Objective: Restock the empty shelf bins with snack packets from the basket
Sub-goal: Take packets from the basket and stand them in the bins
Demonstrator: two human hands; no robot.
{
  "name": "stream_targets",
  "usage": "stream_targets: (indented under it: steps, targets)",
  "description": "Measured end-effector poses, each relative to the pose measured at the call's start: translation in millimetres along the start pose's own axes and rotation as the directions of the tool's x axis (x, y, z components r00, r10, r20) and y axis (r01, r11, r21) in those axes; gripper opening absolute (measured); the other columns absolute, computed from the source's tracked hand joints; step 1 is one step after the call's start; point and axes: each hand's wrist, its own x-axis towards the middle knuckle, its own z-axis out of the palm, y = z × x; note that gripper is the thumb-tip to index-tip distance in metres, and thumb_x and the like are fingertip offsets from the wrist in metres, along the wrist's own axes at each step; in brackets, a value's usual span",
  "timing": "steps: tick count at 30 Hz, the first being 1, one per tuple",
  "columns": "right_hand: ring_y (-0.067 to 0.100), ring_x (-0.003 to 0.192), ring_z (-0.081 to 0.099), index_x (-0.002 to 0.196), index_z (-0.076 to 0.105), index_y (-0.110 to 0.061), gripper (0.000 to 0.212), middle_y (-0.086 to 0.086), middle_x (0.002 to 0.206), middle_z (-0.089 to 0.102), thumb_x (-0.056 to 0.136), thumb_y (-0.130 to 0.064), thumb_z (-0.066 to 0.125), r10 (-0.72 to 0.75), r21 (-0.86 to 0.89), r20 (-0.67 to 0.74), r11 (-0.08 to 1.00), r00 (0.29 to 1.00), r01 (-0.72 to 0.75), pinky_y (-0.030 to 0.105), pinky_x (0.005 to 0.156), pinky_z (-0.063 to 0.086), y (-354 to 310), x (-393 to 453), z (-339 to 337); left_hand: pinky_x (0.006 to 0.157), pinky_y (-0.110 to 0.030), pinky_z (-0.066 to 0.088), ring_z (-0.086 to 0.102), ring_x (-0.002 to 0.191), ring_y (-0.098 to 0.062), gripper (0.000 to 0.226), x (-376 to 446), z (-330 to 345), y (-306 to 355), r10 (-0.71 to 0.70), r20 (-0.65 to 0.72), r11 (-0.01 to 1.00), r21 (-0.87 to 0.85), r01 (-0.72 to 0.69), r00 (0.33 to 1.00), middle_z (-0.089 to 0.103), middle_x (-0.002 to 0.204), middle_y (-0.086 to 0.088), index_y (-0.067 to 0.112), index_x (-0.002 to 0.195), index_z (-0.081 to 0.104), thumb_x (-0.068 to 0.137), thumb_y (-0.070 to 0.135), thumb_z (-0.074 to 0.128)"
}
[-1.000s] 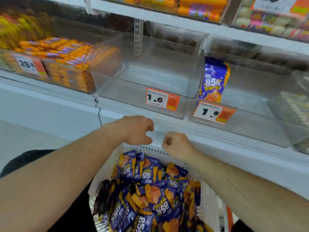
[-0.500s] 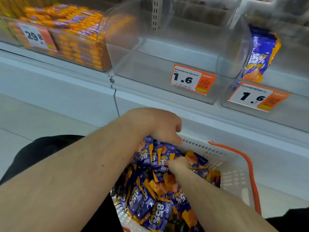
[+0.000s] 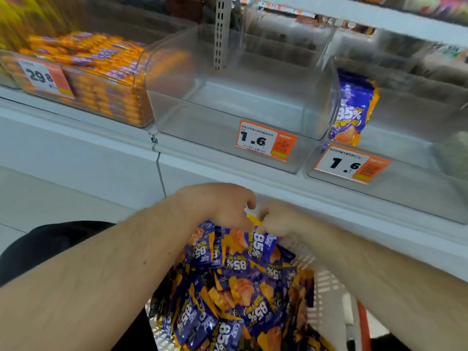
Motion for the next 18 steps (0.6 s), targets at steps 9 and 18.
stream_targets:
  steps: [9, 18]
  targets:
    - [0.008, 0.069, 0.054, 0.084, 0.07, -0.023, 0.008, -0.009, 0.072, 0.062, 0.087, -0.016, 0.071, -0.325, -0.018, 0.015, 0.945, 0.945, 0.326, 0.028, 0.067, 0.043, -1.8, -63.4, -58.0, 0.086, -0.031, 0.046, 0.059, 0.102, -0.016, 0.038, 7.9, 11.6, 13.2, 0.044, -0.113, 0.991, -0.118, -0.057, 0.993, 0.061, 0.115, 0.007, 0.028, 0.121, 0.056, 0.087, 0.041, 0.067]
    - [0.01, 0.072, 0.061, 0.089, 0.072, -0.017, 0.016, 0.007, 0.084, 0.071, 0.078, -0.024, 0.082, -0.268, 0.366, -0.274, 0.859, 0.924, 0.358, 0.021, 0.06, 0.045, 13.3, -85.0, -105.1, 0.07, -0.028, 0.053, 0.065, 0.068, -0.008, 0.01, -4.1, 8.6, 17.3, -0.13, -0.404, 0.671, -0.708, -0.22, 0.905, 0.073, 0.078, 0.0, 0.014, 0.087, 0.067, 0.087, 0.005, 0.07]
